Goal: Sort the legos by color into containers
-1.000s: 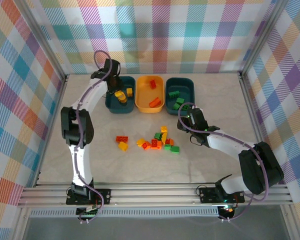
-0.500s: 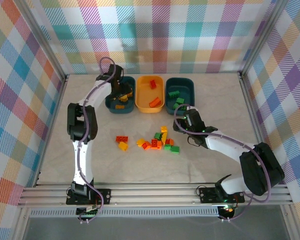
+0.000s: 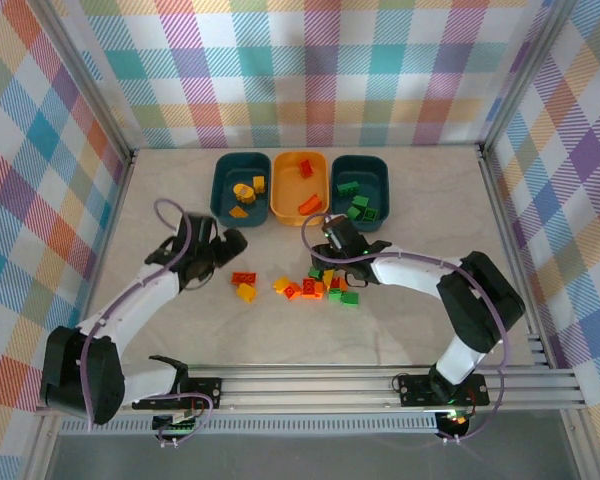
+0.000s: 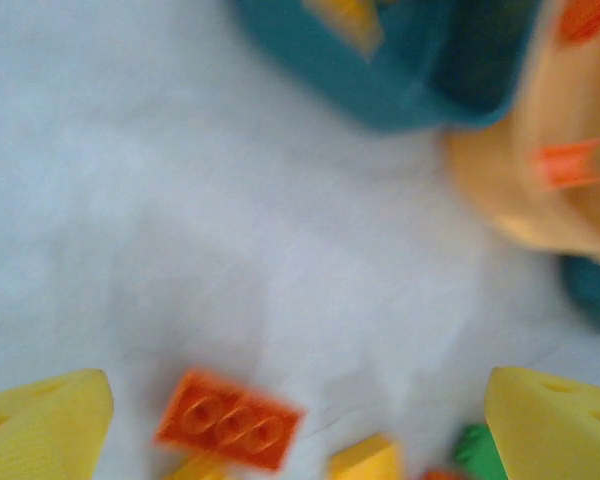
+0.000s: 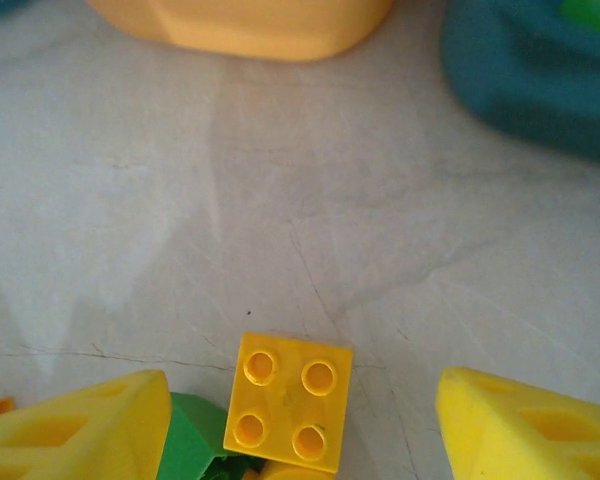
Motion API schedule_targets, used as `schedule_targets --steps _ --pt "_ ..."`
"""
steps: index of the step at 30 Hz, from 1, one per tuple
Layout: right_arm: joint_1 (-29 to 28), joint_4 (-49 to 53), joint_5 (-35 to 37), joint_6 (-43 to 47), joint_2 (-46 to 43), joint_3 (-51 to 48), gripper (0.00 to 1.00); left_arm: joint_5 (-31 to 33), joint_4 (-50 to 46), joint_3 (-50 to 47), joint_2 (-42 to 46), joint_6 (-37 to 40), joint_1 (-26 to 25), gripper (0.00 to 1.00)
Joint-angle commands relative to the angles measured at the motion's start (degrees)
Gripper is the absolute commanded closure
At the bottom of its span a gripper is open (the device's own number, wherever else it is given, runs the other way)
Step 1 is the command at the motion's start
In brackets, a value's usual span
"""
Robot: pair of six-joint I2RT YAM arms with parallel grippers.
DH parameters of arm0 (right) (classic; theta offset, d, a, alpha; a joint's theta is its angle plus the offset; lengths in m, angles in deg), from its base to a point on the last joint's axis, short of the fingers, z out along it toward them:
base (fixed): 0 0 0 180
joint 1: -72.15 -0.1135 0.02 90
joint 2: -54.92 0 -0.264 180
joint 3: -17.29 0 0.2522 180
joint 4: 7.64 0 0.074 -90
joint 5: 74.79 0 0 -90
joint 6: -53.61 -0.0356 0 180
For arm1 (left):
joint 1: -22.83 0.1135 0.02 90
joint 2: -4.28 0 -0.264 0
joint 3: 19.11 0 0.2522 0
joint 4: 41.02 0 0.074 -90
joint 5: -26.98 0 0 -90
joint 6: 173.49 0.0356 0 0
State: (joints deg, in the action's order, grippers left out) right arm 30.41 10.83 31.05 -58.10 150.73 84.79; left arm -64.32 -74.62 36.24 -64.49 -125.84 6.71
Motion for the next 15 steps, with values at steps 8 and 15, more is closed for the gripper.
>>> schedule_targets --steps 8,15 --pt "-0.36 0.10 1.18 0.41 6.48 3.92 0.41 -1.74 0.48 -10.63 14.35 -3.73 -0.93 0.03" --pt "-0.37 -1.48 1.22 0.92 7.62 4.24 0.62 -2.22 -1.63 -12.61 19.94 -3.39 -1.02 0.03"
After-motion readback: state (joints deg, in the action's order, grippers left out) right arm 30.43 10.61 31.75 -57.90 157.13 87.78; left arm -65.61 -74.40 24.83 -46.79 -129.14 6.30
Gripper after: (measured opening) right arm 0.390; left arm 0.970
